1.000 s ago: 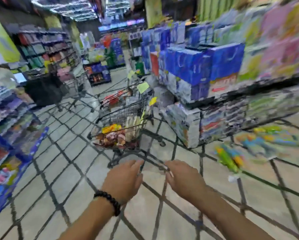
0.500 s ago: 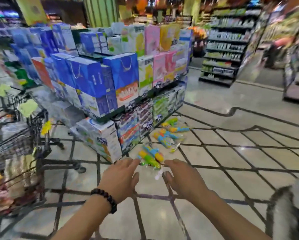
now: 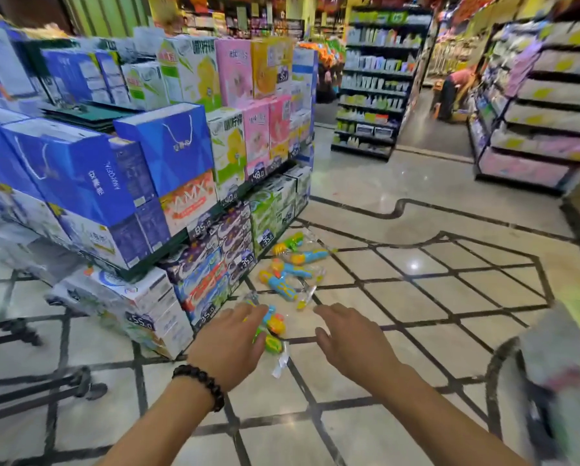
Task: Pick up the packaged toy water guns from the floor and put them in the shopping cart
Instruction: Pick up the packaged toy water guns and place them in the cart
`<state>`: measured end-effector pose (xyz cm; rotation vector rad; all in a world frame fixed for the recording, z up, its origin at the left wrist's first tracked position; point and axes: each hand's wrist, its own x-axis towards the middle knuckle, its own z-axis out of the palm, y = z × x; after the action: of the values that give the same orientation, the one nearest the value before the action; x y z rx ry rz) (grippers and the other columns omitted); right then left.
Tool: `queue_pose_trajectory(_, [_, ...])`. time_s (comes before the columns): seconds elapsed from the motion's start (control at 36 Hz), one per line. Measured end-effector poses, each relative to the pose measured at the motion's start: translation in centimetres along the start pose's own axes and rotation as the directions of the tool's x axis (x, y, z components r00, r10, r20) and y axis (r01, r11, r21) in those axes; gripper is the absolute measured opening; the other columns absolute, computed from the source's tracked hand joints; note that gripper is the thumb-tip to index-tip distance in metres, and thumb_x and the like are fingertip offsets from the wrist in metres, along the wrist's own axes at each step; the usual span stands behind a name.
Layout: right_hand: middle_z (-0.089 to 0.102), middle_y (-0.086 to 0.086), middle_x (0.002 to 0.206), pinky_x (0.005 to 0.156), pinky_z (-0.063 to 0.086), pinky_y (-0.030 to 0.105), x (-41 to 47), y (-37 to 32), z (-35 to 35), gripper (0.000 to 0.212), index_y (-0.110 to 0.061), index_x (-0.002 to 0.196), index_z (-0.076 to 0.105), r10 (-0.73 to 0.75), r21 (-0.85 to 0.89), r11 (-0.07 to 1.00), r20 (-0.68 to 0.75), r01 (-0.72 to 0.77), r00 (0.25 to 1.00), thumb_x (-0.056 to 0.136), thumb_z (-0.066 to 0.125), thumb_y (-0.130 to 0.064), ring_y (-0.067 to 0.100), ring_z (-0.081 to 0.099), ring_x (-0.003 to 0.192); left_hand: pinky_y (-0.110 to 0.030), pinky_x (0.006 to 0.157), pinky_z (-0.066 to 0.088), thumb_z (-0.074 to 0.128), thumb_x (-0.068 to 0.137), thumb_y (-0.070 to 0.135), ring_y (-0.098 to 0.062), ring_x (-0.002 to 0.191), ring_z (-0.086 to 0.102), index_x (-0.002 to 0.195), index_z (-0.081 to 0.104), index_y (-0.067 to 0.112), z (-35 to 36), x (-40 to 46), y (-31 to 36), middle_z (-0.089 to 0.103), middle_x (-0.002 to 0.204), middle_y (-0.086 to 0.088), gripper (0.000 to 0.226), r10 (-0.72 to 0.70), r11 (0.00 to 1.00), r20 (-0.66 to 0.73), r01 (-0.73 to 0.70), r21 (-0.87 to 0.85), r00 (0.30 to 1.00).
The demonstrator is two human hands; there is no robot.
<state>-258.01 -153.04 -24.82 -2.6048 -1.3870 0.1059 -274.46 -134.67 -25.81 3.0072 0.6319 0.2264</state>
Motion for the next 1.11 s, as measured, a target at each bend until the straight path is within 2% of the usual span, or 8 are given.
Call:
queue_pose_trajectory(0.17, [0.057,-0.006,0.125,0.076,0.051,0.041,6.8,4.1,1.1,0.038,-0.033,0.139,0.046,0.014,0.028,1.0,-0.004,-0.014,1.0,0.102,0.043,-0.042,0.021,0.057,0.11,-0.035,0.068,0.058,0.064,0.091,0.041,-0.021,0.097,0.069,0.134,0.059,0.027,1.8,8.1,-1.1,0.066,0.122,0.004,0.045,-0.002,1.0,0.019,0.002,0.003,1.0])
queue_pose_trajectory(0.28, [0.057,-0.007,0.118,0.069,0.047,0.038,12.9,8.0,1.5,0.033,-0.034,0.132,0.049,-0.003,0.018,1.0,-0.034,0.004,0.999,0.099,0.044,-0.041,0.022,0.059,0.106,-0.041,0.076,0.058,0.05,0.096,0.044,-0.023,0.105,0.065,0.137,0.053,0.028,2.4,14.5,-1.1,0.062,0.125,0.004,0.045,-0.005,1.0,0.012,0.005,0.009,1.0])
queue_pose_trajectory(0.42, [0.06,-0.007,0.121,0.071,0.053,0.039,21.6,12.8,0.6,0.038,-0.034,0.136,0.051,-0.043,0.056,0.997,-0.059,0.046,0.997,0.099,0.047,-0.043,0.021,0.062,0.108,-0.037,0.061,0.054,0.052,0.095,0.039,-0.024,0.092,0.065,0.132,0.054,0.029,1.6,22.8,-0.9,0.061,0.111,0.004,0.038,-0.034,0.997,-0.018,0.035,0.068,0.999])
queue_pose_trajectory(0.47, [0.059,-0.007,0.123,0.072,0.053,0.039,25.3,14.2,-0.4,0.038,-0.034,0.137,0.05,-0.075,0.065,0.995,-0.071,0.08,0.995,0.101,0.047,-0.044,0.021,0.061,0.11,-0.039,0.065,0.055,0.049,0.098,0.041,-0.023,0.1,0.065,0.138,0.051,0.03,0.9,26.1,-1.0,0.061,0.12,0.005,0.042,-0.046,0.994,-0.024,0.048,0.094,0.999])
queue_pose_trajectory(0.56, [0.058,-0.005,0.123,0.067,0.045,0.037,30.6,15.7,-1.6,0.037,-0.033,0.138,0.047,-0.147,0.051,0.987,-0.06,0.15,0.987,0.102,0.046,-0.042,0.024,0.059,0.112,-0.041,0.083,0.056,0.042,0.102,0.042,-0.022,0.115,0.059,0.145,0.043,0.031,0.2,30.5,-1.6,0.056,0.134,0.005,0.044,-0.102,0.992,-0.016,0.103,0.072,0.995])
queue_pose_trajectory(0.75, [0.054,-0.004,0.145,0.085,0.051,0.035,40.3,17.9,-1.6,0.048,-0.029,0.149,0.046,-0.236,0.11,0.965,-0.02,0.237,0.972,0.103,0.046,-0.042,0.021,0.055,0.126,-0.039,0.08,0.055,0.039,0.102,0.043,-0.02,0.109,0.058,0.139,0.04,0.029,1.6,37.6,-3.4,0.054,0.125,0.005,0.039,-0.2,0.976,0.017,0.197,0.092,0.98])
queue_pose_trajectory(1.0, [0.06,-0.003,0.13,0.077,0.052,0.039,50.5,21.2,-0.7,0.041,-0.03,0.14,0.052,-0.272,0.101,0.957,-0.005,0.271,0.962,0.1,0.049,-0.039,0.026,0.06,0.115,-0.039,0.086,0.056,0.039,0.103,0.046,-0.02,0.118,0.056,0.146,0.037,0.031,4.5,48.8,-6.3,0.052,0.134,0.006,0.045,-0.239,0.969,0.041,0.235,0.078,0.97])
queue_pose_trajectory(1.11, [0.058,-0.007,0.129,0.081,0.052,0.04,54.7,23.2,-1.6,0.041,-0.034,0.139,0.048,-0.235,0.045,0.971,0.025,0.234,0.972,0.099,0.045,-0.042,0.023,0.058,0.117,-0.034,0.082,0.052,0.042,0.102,0.045,-0.018,0.115,0.057,0.141,0.043,0.03,5.6,54.4,-7.5,0.055,0.126,0.007,0.042,-0.21,0.977,-0.003,0.21,0.025,0.978])
